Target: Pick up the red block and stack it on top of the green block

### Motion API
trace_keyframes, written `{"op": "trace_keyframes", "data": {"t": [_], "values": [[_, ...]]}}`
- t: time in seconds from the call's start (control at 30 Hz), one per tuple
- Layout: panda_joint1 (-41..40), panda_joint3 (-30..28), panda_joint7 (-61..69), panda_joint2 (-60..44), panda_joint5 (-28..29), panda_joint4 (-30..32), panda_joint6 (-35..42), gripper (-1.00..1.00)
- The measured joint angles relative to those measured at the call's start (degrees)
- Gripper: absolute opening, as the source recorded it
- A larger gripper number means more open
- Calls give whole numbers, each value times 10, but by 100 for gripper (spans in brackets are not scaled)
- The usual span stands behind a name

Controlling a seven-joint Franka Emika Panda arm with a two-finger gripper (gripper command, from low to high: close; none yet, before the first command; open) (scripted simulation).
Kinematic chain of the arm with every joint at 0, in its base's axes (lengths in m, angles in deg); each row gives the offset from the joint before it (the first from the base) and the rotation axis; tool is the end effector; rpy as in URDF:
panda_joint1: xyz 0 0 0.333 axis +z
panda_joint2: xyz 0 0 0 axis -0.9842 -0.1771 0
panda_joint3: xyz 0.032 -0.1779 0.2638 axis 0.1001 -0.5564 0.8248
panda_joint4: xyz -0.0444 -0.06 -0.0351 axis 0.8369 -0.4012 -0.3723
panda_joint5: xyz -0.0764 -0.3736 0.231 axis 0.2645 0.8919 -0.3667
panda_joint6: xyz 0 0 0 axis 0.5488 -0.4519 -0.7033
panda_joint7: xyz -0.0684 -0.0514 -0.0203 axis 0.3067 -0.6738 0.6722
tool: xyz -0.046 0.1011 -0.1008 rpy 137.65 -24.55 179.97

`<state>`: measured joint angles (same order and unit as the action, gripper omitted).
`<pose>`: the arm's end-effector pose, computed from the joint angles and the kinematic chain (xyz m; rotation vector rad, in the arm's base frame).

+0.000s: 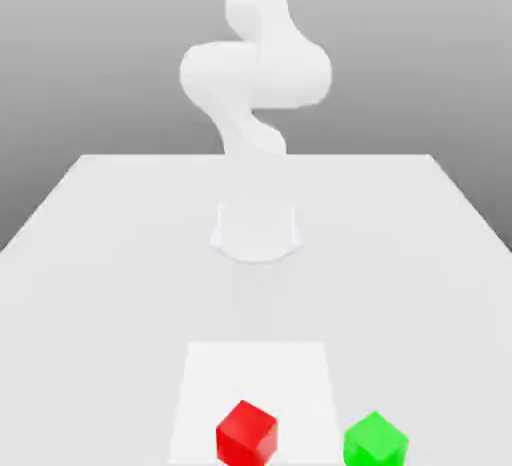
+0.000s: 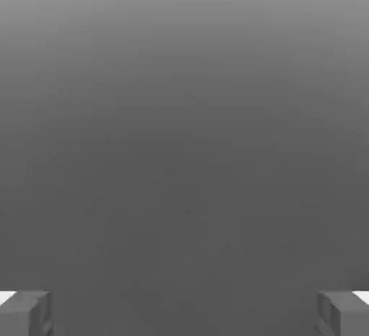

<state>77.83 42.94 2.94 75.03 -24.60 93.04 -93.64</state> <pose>0.4606 0.0002 0.6440 -2.4658 1.1294 -0.9614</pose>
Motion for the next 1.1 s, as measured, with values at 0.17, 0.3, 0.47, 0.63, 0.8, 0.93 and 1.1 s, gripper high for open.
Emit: {"op": "trace_keyframes", "data": {"t": [0.17, 0.3, 0.47, 0.63, 0.8, 0.93, 1.1], "values": [[-36, 32, -75, -108, 22, 14, -37, 0], [-58, 51, -134, -191, 41, 25, -66, 0], [-75, 63, -208, -296, 63, 39, -102, 0], [-83, 65, -270, -398, 70, 53, -139, 0], [-81, 64, -314, -497, 51, 68, -177, 0], [-76, 58, -335, -577, 47, 67, -228, 0], [-64, 43, -347, -634, 62, 59, -274, -100]]}}
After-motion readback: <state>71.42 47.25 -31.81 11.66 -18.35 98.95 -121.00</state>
